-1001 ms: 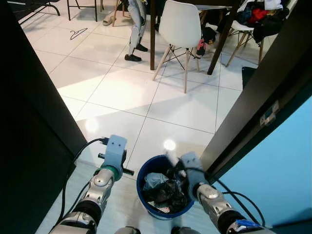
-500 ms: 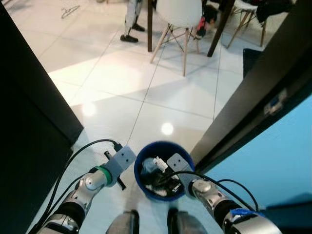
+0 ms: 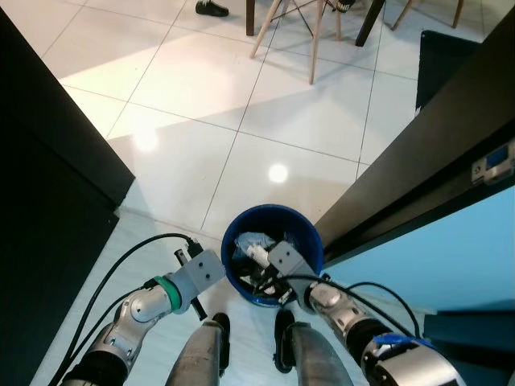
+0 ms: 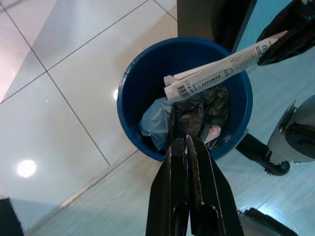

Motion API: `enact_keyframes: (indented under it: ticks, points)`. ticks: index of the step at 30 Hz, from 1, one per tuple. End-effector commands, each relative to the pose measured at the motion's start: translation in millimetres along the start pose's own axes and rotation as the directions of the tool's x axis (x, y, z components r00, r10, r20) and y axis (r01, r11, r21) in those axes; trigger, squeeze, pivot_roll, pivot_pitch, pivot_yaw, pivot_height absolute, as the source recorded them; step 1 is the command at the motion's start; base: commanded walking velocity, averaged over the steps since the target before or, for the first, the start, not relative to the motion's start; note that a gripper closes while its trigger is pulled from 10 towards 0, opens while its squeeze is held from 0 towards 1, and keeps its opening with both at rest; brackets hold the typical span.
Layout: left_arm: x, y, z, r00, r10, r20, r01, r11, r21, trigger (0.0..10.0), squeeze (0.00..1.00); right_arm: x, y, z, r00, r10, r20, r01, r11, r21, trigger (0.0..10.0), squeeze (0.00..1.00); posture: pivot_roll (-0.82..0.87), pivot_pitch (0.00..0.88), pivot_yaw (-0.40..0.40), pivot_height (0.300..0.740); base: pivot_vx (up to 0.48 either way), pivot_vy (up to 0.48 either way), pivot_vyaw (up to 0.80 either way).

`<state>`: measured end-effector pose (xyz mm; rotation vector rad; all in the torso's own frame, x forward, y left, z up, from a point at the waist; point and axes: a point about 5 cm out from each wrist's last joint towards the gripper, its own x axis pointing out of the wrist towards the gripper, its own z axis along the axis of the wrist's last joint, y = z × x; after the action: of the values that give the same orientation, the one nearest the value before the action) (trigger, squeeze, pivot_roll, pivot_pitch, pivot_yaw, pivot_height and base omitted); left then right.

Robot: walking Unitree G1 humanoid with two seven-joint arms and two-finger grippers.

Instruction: Clean up the room

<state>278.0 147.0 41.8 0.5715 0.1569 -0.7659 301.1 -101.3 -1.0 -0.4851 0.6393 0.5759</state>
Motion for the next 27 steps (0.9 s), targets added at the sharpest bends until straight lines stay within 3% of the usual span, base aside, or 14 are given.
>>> enact_keyframes:
  ticks: [1, 3, 7, 10, 14, 19, 27]
  points:
    - [-4.2, -10.1, -8.6, 0.999, -0.036, -0.037, 0.036, 0.999, -0.019, 10.0, 0.00, 0.5, 15.3, -14.2, 0.995, 0.077, -0.057, -0.076, 0.997, 0.026, 10.0, 0.00, 0.25, 0.411, 0.052, 0.740, 0.000, 0.000, 0.00]
    - [-5.5, -10.6, -7.7, 0.998, -0.043, -0.042, 0.042, 0.999, -0.016, 10.0, 0.00, -0.1, 23.0, -20.1, 0.981, 0.165, -0.107, -0.168, 0.986, -0.019, 10.0, 0.00, 0.25, 0.413, 0.057, 0.740, 0.000, 0.000, 0.00]
    - [-6.6, -11.4, -7.0, 0.998, -0.049, -0.046, 0.049, 0.999, -0.012, 10.0, 0.00, -0.7, 21.2, -22.3, 0.981, 0.150, -0.123, -0.159, 0.985, -0.069, 10.0, 0.00, 0.25, 0.413, 0.057, 0.740, 0.000, 0.000, 0.00]
    - [-7.3, -11.6, -6.5, 0.997, -0.053, -0.048, 0.052, 0.999, -0.009, 10.0, 0.00, -0.7, 17.1, -21.5, 0.987, 0.109, -0.116, -0.120, 0.988, -0.100, 10.0, 0.00, 0.25, 0.414, 0.058, 0.740, 0.000, 0.000, 0.00]
    - [-7.0, -12.1, -4.8, 0.997, -0.055, -0.049, 0.054, 0.999, -0.004, 10.0, 0.00, -1.7, 1.7, -19.7, 0.992, -0.047, -0.114, 0.027, 0.985, -0.170, 10.0, 0.00, 0.25, 0.413, 0.058, 0.740, 0.000, 0.000, 0.00]
    - [-7.1, -12.9, -2.7, 0.997, -0.059, -0.049, 0.059, 0.998, 0.000, 10.0, 0.00, -4.7, -12.6, -21.8, 0.979, -0.164, -0.125, 0.139, 0.973, -0.187, 10.0, 0.00, 0.25, 0.410, 0.061, 0.740, 0.000, 0.000, 0.00]
    - [-7.6, -13.7, 0.0, 0.997, -0.063, -0.046, 0.063, 0.998, 0.000, 10.0, 0.00, -5.7, -17.5, -20.0, 0.975, -0.198, -0.104, 0.180, 0.971, -0.160, 10.0, 0.00, 0.25, 0.410, 0.061, 0.740, 0.000, 0.000, 0.00]
